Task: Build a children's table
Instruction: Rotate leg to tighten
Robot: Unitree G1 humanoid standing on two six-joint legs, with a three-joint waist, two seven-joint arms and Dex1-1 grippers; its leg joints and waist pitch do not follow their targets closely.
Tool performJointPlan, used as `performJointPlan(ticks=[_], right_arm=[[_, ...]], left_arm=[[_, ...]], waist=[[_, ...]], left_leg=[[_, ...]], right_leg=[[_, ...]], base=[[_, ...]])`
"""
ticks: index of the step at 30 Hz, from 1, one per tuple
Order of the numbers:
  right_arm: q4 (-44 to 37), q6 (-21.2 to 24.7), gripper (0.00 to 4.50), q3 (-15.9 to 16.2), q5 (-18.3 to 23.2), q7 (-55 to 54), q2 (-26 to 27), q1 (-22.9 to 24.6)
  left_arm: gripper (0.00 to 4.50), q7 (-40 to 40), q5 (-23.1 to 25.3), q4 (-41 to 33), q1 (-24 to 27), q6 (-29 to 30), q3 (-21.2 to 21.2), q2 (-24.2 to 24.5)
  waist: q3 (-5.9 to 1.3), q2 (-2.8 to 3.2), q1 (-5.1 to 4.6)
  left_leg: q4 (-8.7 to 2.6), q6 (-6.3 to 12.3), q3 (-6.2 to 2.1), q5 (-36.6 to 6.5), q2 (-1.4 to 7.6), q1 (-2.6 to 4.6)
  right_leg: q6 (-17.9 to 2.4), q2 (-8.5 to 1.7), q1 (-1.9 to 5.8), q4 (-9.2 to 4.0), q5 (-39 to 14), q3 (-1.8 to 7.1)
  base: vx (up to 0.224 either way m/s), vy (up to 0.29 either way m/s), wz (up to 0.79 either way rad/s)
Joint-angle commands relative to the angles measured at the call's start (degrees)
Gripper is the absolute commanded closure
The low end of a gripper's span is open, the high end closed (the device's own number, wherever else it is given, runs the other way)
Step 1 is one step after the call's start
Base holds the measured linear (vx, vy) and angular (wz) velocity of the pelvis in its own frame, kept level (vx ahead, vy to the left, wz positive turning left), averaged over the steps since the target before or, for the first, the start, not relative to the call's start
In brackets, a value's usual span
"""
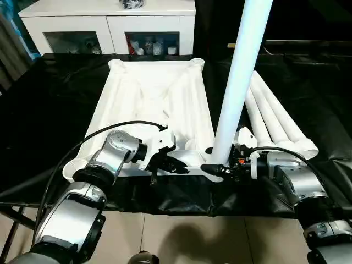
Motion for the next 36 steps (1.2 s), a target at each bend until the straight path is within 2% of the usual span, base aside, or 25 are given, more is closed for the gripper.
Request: performJointPlan(ticks=[1,3,4,5,6,7,8,9,10,13,14,16,17,18,21,24,25,27,28,30,31,32,33,34,36], right_arm=[[2.10,-0.44,1.76,0.40,-0.30,-6.07,4.23,-0.20],[5.15,-0.63,1.77,-0.78,-1.88,-13.90,6.35,-1.16],[6.84,-1.00,1.77,-1.09,-2.79,-18.12,7.36,-1.72],[8.37,-0.94,1.78,-1.57,-3.16,-21.64,8.40,-2.32],[9.22,-0.87,1.78,-1.90,-3.28,-23.60,9.00,-2.63],[11.99,-0.90,1.78,-3.51,-3.12,-30.57,11.38,-4.01],[14.26,-0.97,1.78,-4.52,-3.46,-36.52,13.08,-5.21],[15.01,-0.92,1.78,-4.73,-3.82,-38.67,13.52,-5.62],[15.01,-0.92,1.78,-4.73,-3.82,-38.67,13.52,-5.62],[17.76,-2.11,1.78,-6.15,-4.75,-45.03,15.26,-7.14],[18.26,-2.84,1.08,-6.27,-5.03,-45.75,15.57,-7.43],[18.82,-3.64,1.08,-6.13,-5.07,-45.76,15.98,-7.78],[19.14,-4.01,0.96,-6.02,-5.02,-45.51,16.19,-7.98],[20.37,-4.69,0.96,-6.18,-5.09,-46.02,16.55,-8.64],[20.95,-5.46,0.56,-6.25,-4.97,-45.42,16.57,-9.07],[20.63,-6.54,0.47,-5.59,-5.79,-45.16,15.37,-9.28],[19.12,-6.99,0.47,-5.39,-6.69,-45.33,13.38,-8.84],[16.87,-6.30,0.47,-5.57,-6.83,-44.86,11.89,-7.93],[14.08,-5.77,0.47,-5.27,-7.18,-43.96,10.48,-6.68],[12.44,-5.54,0.47,-5.02,-7.44,-43.41,9.73,-5.91],[7.20,-3.12,0.47,-4.98,-6.72,-41.15,8.19,-3.42],[2.10,-0.82,0.47,-4.77,-6.15,-39.26,6.72,-0.92],[-1.66,0.85,0.47,-4.65,-5.41,-37.85,5.75,0.91],[-5.06,2.31,0.47,-4.44,-4.77,-36.71,4.85,2.55],[-14.01,6.58,0.47,-3.75,-2.40,-33.09,2.36,6.71]], left_arm=[[4.50,6.28,0.07,-0.02,-1.40,1.11,0.18,-3.12],[4.50,11.18,0.43,0.78,-1.92,2.76,0.94,-4.33],[4.50,13.97,0.53,1.03,-2.27,3.84,1.41,-5.14],[4.50,16.27,0.54,1.13,-2.56,4.82,1.80,-5.97],[4.50,17.63,0.56,1.14,-2.71,5.41,2.01,-6.50],[4.50,23.03,0.43,1.34,-3.33,7.93,2.99,-8.64],[4.50,27.83,0.21,1.41,-3.83,9.98,3.91,-10.48],[4.50,29.69,0.15,1.31,-3.96,10.72,4.24,-11.11],[4.50,29.69,0.15,1.31,-3.96,10.72,4.24,-11.11],[4.50,34.55,0.08,-0.32,-3.71,12.75,4.82,-13.46],[4.50,35.11,0.45,-0.75,-3.48,12.61,4.38,-13.67],[4.50,34.75,0.83,-1.29,-3.08,12.30,3.80,-13.81],[4.50,34.20,0.99,-1.57,-2.88,12.08,3.51,-13.81],[4.50,34.29,1.14,-1.83,-2.82,12.31,3.36,-13.92],[4.50,33.03,1.20,-2.32,-2.63,11.68,2.97,-13.51],[4.50,31.62,1.26,-2.48,-2.61,11.01,2.66,-12.76],[4.50,30.89,1.27,-2.48,-2.46,10.71,2.46,-12.26],[4.50,30.86,1.20,-2.60,-2.23,10.78,2.46,-12.11],[4.50,30.83,1.11,-2.79,-1.97,10.88,2.49,-11.98],[4.50,30.80,1.06,-2.94,-1.80,10.94,2.50,-11.90],[4.50,30.74,0.98,-3.16,-1.37,10.94,2.49,-11.71],[4.50,30.18,0.76,-3.38,-0.91,10.76,2.42,-11.52],[4.50,30.51,0.76,-3.43,-0.66,10.62,2.48,-11.40],[4.50,30.74,0.71,-3.54,-0.44,10.52,2.54,-11.29],[4.50,31.78,0.42,-3.71,-0.12,10.22,3.03,-11.12]], waist=[[-3.96,-0.81,-0.17],[-3.69,-0.66,-0.71],[-3.50,-0.66,-0.92],[-3.36,-0.81,-1.34],[-3.37,-0.74,-1.72],[-3.37,-0.78,-1.83],[-3.31,-0.48,-2.27],[-3.31,-0.58,-2.43],[-3.42,-0.67,-2.41],[-3.67,-0.71,-2.34],[-3.71,-0.68,-2.30],[-3.79,-1.00,-2.19],[-3.83,-0.83,-2.12],[-3.84,-0.98,-2.10],[-3.81,-0.87,-2.18],[-3.69,-0.76,-2.26],[-3.71,-1.38,-2.27],[-3.77,-1.16,-2.05],[-3.81,-1.47,-2.02],[-4.12,-1.48,-1.57],[-4.09,-1.83,-1.58],[-4.07,-1.93,-1.11],[-4.12,-1.96,-0.84],[-4.07,-2.03,-0.89],[-4.03,-2.01,-0.46]], left_leg=[[-3.81,4.66,-1.76,-11.43,3.99,1.53],[-4.22,2.42,-1.96,-14.39,3.88,1.82],[-4.39,1.89,-2.01,-15.45,3.83,1.86],[-4.55,0.96,-2.13,-17.00,3.69,1.94],[-4.61,0.35,-2.18,-17.96,3.67,2.14],[-4.60,0.33,-2.23,-18.06,3.63,2.14],[-4.72,-0.12,-2.31,-18.34,3.57,2.10],[-4.75,-0.31,-2.28,-18.66,3.51,2.16],[-4.66,-0.33,-2.22,-18.56,3.45,2.28],[-4.40,1.57,-2.00,-15.67,3.28,1.98],[-4.34,1.87,-1.95,-15.25,3.28,1.96],[-4.21,3.04,-1.86,-13.71,3.15,1.70],[-4.12,3.82,-1.85,-12.80,3.21,1.63],[-4.14,4.04,-1.87,-12.48,3.20,1.53],[-4.13,4.59,-1.82,-12.21,3.24,1.55],[-4.26,4.20,-1.85,-13.63,3.29,1.68],[-4.26,4.18,-1.83,-13.55,3.30,1.67],[-4.18,4.35,-1.82,-12.72,3.37,1.66],[-4.15,4.60,-1.77,-12.15,3.39,1.67],[-3.75,6.25,-1.71,-8.59,3.39,1.41],[-3.67,6.85,-1.60,-7.93,3.29,1.35],[-3.57,7.77,-1.62,-6.94,3.39,1.34],[-3.44,8.60,-1.56,-6.27,3.50,1.48],[-3.39,9.01,-1.57,-5.71,3.39,1.22],[-3.34,9.58,-1.61,-6.05,3.45,1.20]], right_leg=[[-14.70,-4.97,2.50,-4.19,-9.16,2.60],[-13.78,-5.03,2.32,-4.71,-14.40,2.60],[-13.39,-4.99,2.33,-4.93,-15.99,2.60],[-12.68,-5.00,2.41,-5.23,-18.44,2.59],[-12.30,-5.06,2.29,-5.42,-19.63,2.71],[-12.07,-5.10,2.37,-5.53,-19.89,2.71],[-12.05,-5.07,2.25,-5.48,-19.96,2.72],[-11.89,-4.95,2.23,-5.58,-20.21,2.67],[-11.82,-4.91,2.20,-5.63,-19.92,2.68],[-12.25,-4.85,2.50,-5.44,-15.08,2.76],[-12.43,-4.87,2.49,-5.39,-14.22,2.79],[-12.73,-4.78,2.70,-5.20,-12.17,2.71],[-13.05,-4.85,2.75,-5.04,-10.86,2.68],[-13.07,-4.83,2.88,-4.99,-10.51,2.63],[-13.50,-4.73,2.83,-4.87,-9.65,2.59],[-13.32,-4.77,2.77,-5.12,-11.69,2.59],[-13.21,-4.76,2.84,-5.12,-12.01,2.58],[-13.11,-4.76,2.84,-4.93,-11.18,2.66],[-13.05,-4.69,2.93,-4.88,-10.30,2.67],[-13.70,-4.73,3.00,-4.18,-4.99,2.70],[-13.84,-4.63,3.02,-4.16,-3.96,2.68],[-13.56,-4.66,3.16,-3.98,-2.99,2.66],[-13.64,-4.62,2.90,-3.82,-1.96,2.70],[-13.31,-4.49,3.12,-3.73,-1.37,2.68],[-12.66,-4.65,3.08,-3.96,-2.52,2.61]], base=[[0.000,0.000,0.00],[0.000,0.000,0.00],[0.000,0.000,0.00],[0.000,0.000,0.00],[0.000,0.000,0.00],[0.000,0.000,0.00],[0.000,0.000,0.00],[0.000,0.000,0.00],[0.000,0.000,0.00],[0.000,0.000,0.00],[0.000,0.000,0.00],[0.000,0.000,0.00],[0.000,0.000,0.00],[0.000,0.000,0.00],[0.000,0.000,0.00],[0.000,0.000,0.00],[0.000,0.000,0.00],[0.000,0.000,0.00],[0.000,0.000,0.00],[0.000,0.000,0.00],[0.000,0.000,0.00],[0.000,0.000,0.00],[0.000,0.000,0.00],[0.000,0.000,0.00],[0.000,0.000,0.00]])
